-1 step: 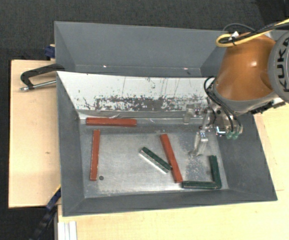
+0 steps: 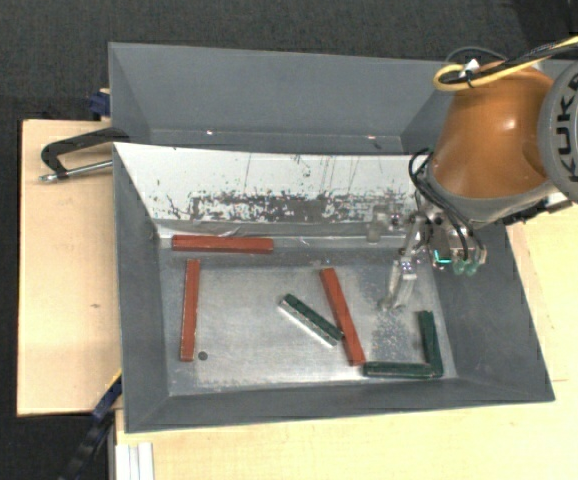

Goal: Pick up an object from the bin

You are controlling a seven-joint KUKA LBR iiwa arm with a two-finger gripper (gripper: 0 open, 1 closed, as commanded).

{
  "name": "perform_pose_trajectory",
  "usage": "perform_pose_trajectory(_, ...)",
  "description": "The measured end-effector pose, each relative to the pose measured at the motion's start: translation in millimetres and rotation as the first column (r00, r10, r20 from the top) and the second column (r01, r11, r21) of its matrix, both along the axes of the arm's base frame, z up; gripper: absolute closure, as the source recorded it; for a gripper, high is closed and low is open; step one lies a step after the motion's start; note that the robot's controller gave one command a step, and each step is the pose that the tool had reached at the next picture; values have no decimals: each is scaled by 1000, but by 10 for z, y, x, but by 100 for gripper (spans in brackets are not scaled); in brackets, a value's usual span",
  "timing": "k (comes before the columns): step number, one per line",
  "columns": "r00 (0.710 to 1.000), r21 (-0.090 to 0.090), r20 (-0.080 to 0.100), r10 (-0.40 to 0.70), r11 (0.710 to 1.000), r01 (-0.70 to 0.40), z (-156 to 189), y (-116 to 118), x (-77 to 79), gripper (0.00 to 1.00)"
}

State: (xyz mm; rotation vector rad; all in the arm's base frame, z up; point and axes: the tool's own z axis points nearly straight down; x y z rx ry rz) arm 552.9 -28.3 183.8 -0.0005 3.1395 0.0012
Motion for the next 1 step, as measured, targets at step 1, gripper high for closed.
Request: perform_pose_trajectory(1,998,-1,6,60,998,-60,-404,7,-6,0)
